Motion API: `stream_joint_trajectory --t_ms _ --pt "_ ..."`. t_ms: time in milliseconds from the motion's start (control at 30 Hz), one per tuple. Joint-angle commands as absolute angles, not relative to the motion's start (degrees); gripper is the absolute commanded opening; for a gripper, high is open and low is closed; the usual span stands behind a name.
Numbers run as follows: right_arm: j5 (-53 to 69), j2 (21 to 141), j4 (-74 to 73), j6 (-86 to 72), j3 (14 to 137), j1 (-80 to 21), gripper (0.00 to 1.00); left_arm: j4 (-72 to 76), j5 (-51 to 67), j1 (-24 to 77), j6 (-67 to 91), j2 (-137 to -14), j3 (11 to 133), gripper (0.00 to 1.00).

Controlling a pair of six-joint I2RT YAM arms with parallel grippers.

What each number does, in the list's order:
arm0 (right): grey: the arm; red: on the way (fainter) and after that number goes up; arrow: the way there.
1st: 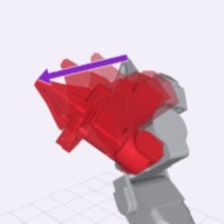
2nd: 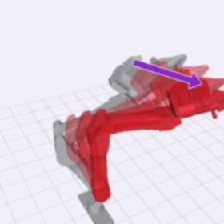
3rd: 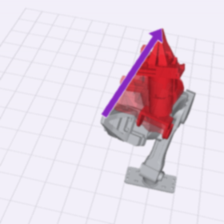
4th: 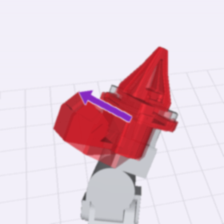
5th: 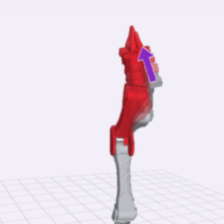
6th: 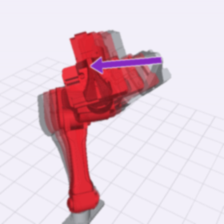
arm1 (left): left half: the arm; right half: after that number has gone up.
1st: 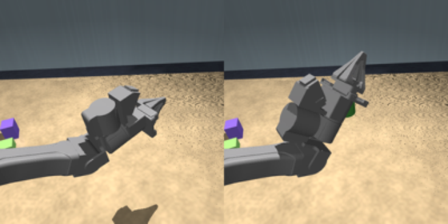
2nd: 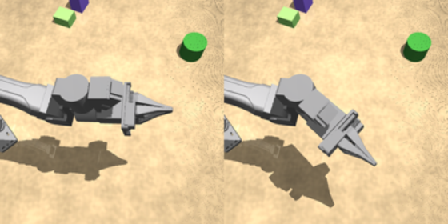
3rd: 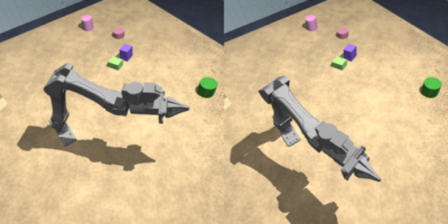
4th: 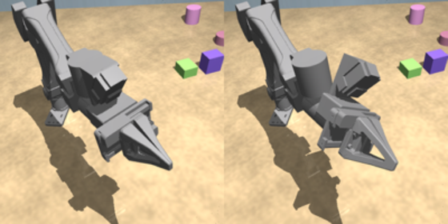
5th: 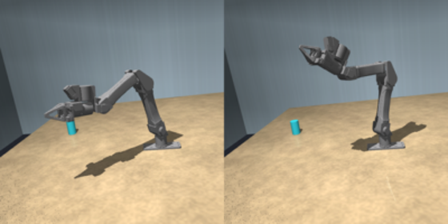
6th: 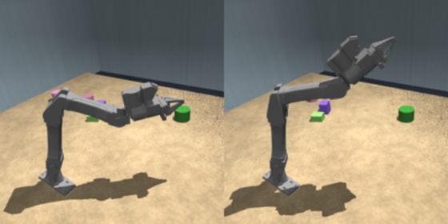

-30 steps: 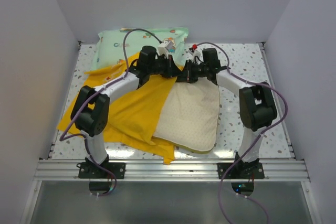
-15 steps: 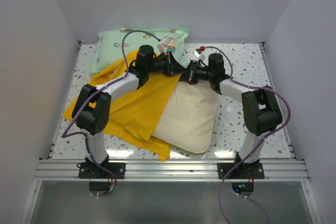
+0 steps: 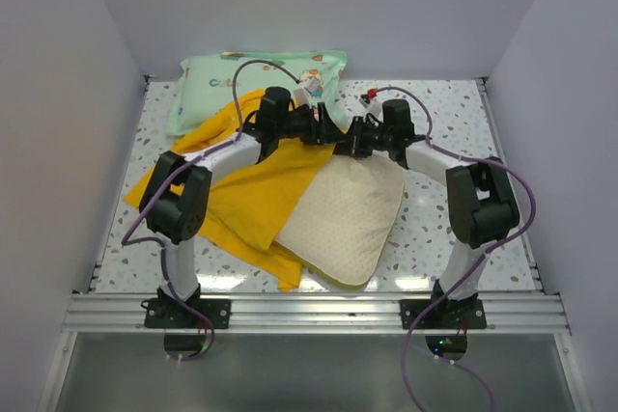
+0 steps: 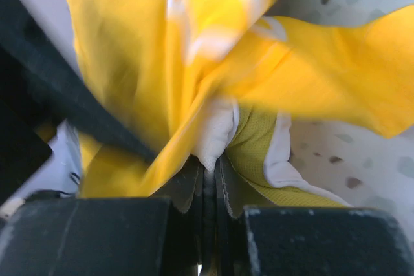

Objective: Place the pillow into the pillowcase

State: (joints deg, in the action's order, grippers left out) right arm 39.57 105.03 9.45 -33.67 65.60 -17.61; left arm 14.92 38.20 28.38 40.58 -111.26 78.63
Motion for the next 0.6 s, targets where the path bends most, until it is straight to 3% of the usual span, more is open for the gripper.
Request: stream_joint_trajectory --t_ms 0,67,133,167,267,367,567 --pt "39.5 104.8 0.5 -17.7 71.0 -18.0 0.00 2.3 25.9 25.4 24.1 -108.2 80.2 0.64" --pt "36.3 106.3 -3.1 -15.6 72.8 -17.6 0.14 -3.3 22.8 24.1 14.8 -101.7 78.7 0.73" --pt "36.3 107.4 -8.7 -13.3 75.9 -17.4 0.40 -9.9 19.9 23.3 7.9 -97.0 75.9 0.80" --pt "36.2 107.1 -10.8 -12.5 76.8 -17.4 0.65 -11.8 18.8 22.9 1.3 -92.4 74.8 0.82" --pt "35.2 101.9 -21.6 -6.5 78.1 -17.4 0.92 -21.0 16.3 21.5 -9.6 -83.6 68.3 0.84" --pt "34.7 94.8 -30.1 -0.3 78.5 -17.6 0.99 -25.5 20.2 16.2 -11.9 -75.7 63.5 0.97" --pt "33.3 86.8 -45.0 13.3 74.0 -30.0 0.99 -38.1 30.8 10.0 -16.3 -71.6 64.3 0.99"
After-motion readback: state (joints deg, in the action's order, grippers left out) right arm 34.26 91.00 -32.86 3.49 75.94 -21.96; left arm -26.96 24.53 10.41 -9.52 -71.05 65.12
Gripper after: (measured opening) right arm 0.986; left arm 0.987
